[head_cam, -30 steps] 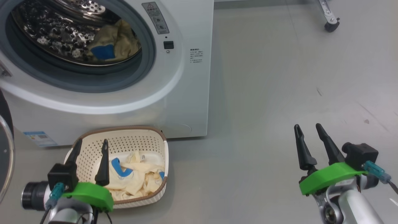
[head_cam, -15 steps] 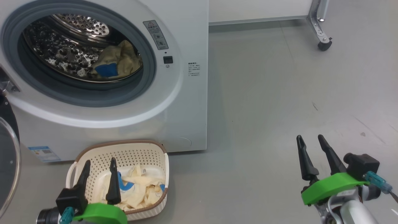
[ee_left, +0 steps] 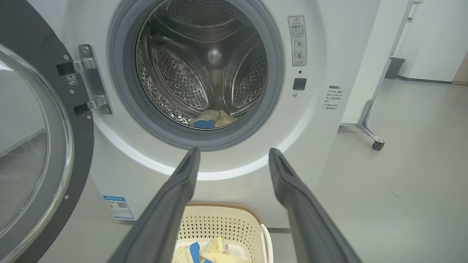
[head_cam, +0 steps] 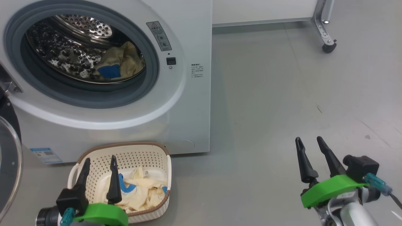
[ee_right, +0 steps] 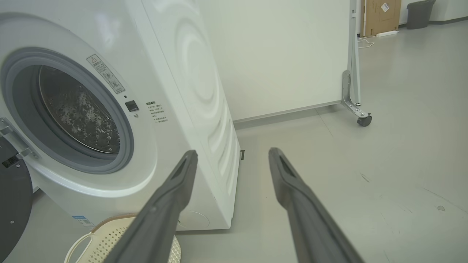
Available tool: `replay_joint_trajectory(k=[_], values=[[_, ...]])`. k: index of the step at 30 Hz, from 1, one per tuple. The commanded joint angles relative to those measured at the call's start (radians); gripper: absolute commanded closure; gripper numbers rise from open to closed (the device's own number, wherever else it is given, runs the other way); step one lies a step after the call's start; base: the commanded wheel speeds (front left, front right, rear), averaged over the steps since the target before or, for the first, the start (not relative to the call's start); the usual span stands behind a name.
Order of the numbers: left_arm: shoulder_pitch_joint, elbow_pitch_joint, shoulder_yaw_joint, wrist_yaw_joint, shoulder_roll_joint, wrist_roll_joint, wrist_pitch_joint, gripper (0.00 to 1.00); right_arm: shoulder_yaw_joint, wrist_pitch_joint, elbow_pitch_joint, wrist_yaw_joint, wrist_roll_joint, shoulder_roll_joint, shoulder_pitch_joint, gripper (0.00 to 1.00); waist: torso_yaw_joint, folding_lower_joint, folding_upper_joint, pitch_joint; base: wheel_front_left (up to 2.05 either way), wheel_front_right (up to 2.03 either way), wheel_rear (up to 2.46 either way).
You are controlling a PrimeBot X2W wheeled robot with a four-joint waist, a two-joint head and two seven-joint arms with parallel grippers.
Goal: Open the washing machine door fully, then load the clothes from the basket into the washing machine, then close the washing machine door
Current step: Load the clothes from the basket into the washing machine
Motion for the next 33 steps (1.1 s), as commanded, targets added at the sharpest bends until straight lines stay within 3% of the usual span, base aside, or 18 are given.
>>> replay_joint_trajectory(k=[1, 33], values=[[-0.021, -0.024, 0.048, -0.008, 0.003, 0.015, -0.011, 0.00, 0.025, -0.009, -0.030, -0.003, 0.005, -0.003, -0.029, 0.00, -0.001, 0.0001, -0.0001, -0.001, 0.00, 0.00, 0.00], [-0.019, 0.011, 0.118, -0.077, -0.062, 0.096, -0.011, 0.00, 0.038, -0.009, -0.020, -0.003, 0.002, -0.006, -0.037, 0.00, 0.004, 0.0001, -0.0001, 0.007, 0.00, 0.00, 0.00]])
